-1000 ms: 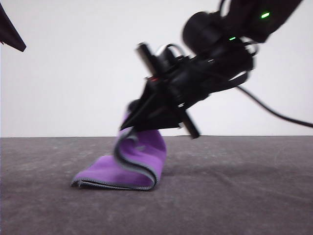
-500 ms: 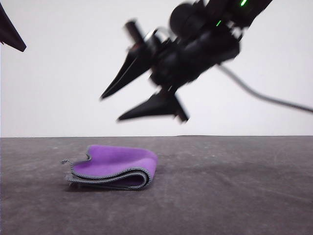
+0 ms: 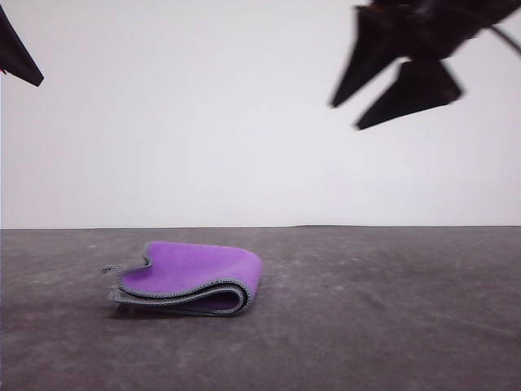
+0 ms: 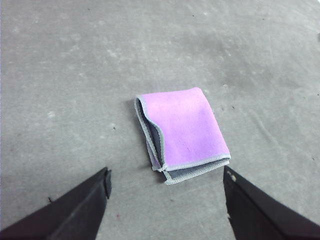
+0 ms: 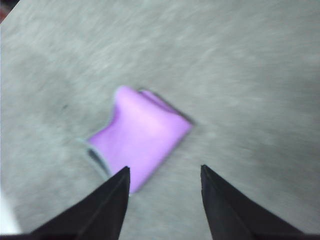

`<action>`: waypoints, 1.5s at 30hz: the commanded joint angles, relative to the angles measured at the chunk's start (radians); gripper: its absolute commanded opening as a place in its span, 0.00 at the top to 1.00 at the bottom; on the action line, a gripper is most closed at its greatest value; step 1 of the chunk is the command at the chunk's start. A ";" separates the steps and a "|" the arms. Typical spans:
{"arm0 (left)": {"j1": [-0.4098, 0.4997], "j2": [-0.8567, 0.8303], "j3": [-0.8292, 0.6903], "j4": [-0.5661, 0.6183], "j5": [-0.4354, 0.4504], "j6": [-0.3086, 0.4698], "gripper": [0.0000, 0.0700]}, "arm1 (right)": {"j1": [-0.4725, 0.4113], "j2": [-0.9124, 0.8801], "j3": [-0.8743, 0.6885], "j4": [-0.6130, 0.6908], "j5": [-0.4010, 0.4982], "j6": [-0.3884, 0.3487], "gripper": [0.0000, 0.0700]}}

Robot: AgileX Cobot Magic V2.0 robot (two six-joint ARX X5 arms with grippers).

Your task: Fold clothes

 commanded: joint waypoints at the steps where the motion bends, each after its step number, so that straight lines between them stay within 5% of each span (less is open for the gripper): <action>1: -0.004 0.005 0.009 0.009 0.001 0.000 0.38 | -0.025 -0.039 -0.046 0.039 0.014 -0.023 0.60; 13: -0.004 0.005 0.009 0.009 0.001 0.000 0.38 | -0.057 -0.384 -0.318 0.086 0.333 0.038 0.60; 23: -0.004 0.003 0.009 0.004 0.002 0.001 0.38 | -0.057 -0.408 -0.325 0.053 0.254 0.040 0.57; 25: -0.005 0.003 0.009 0.005 0.003 0.000 0.71 | -0.057 -0.408 -0.325 0.045 0.215 0.040 0.73; 26: -0.005 0.003 0.009 0.005 0.004 0.000 0.99 | -0.057 -0.408 -0.325 0.041 0.213 0.040 0.97; 45: 0.005 0.006 0.007 0.006 0.013 0.011 1.00 | -0.057 -0.407 -0.325 0.050 0.201 0.036 0.98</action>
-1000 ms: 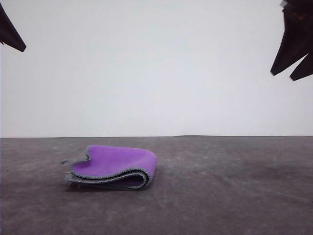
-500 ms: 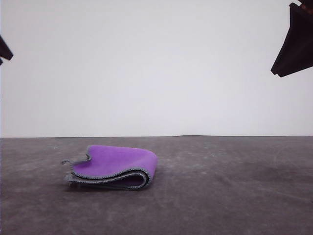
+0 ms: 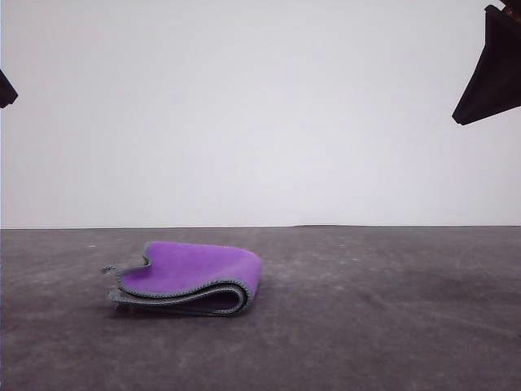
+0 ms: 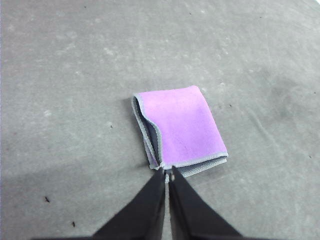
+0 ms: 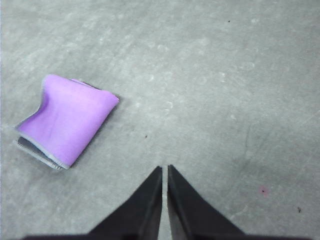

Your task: Fold clothes

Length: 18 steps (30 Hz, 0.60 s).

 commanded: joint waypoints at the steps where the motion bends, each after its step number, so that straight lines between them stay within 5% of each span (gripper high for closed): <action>1: 0.009 0.003 0.002 0.011 0.002 0.032 1.00 | 0.004 0.008 0.004 0.011 0.000 0.006 0.98; 12: 0.238 -0.258 -0.342 0.330 0.001 0.085 1.00 | 0.004 0.008 0.004 0.011 0.000 0.006 0.98; 18: 0.354 -0.459 -0.490 0.366 -0.012 0.088 1.00 | 0.004 0.008 0.004 0.010 -0.001 0.006 0.98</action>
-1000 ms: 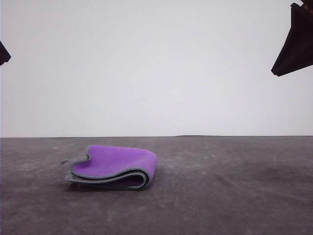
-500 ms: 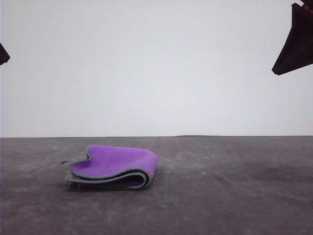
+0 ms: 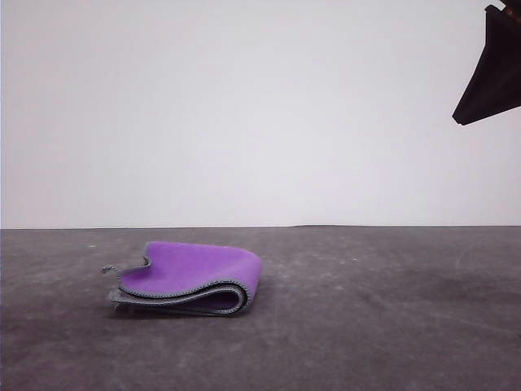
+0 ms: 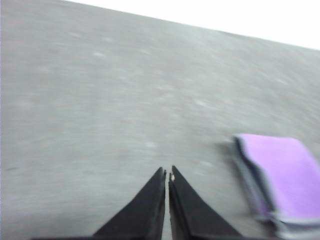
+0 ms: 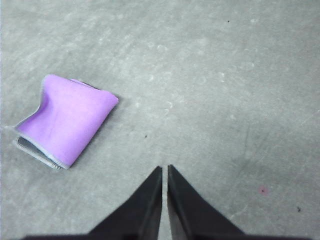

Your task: Fold clothes

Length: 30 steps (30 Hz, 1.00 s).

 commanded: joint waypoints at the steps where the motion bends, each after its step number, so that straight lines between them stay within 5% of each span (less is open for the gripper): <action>1: 0.019 -0.050 -0.023 0.021 -0.009 0.016 1.00 | 0.004 0.008 0.004 0.011 -0.001 0.006 0.98; 7: 0.053 -0.166 -0.114 0.072 -0.051 0.061 1.00 | 0.004 0.008 0.004 0.011 0.000 0.006 0.98; 30: 0.055 -0.166 -0.140 0.107 -0.073 0.063 1.00 | 0.004 0.008 0.004 0.011 -0.001 0.006 0.98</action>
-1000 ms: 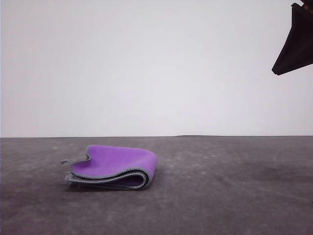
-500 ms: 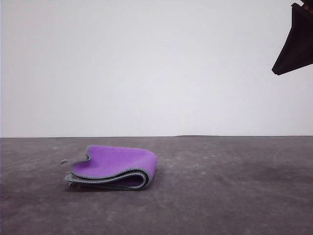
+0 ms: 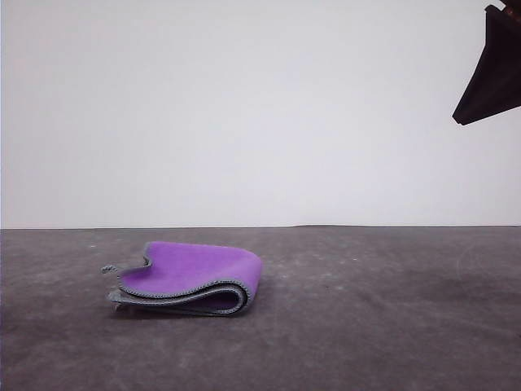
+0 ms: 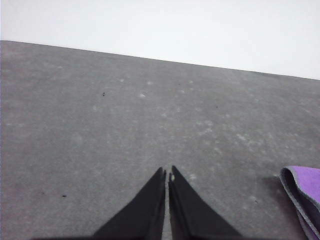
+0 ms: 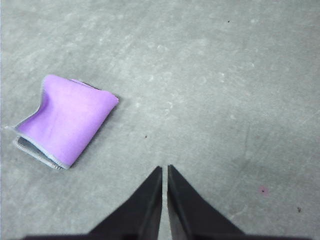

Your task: Fold clothes

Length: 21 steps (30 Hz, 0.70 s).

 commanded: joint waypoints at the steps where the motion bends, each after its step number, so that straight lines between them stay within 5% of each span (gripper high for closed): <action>1: -0.001 0.000 -0.020 0.008 -0.005 0.009 1.00 | 0.004 0.008 0.004 0.011 0.000 0.006 0.98; 5: -0.001 0.000 -0.020 0.008 -0.005 0.009 1.00 | 0.004 0.006 0.004 0.017 0.007 -0.003 0.98; 11: -0.001 0.000 -0.020 0.008 -0.005 0.009 1.00 | -0.008 -0.090 -0.035 0.027 0.091 -0.224 0.98; 21: -0.001 0.000 -0.020 0.008 -0.005 0.009 1.00 | -0.116 -0.466 -0.434 0.237 0.365 -0.074 0.98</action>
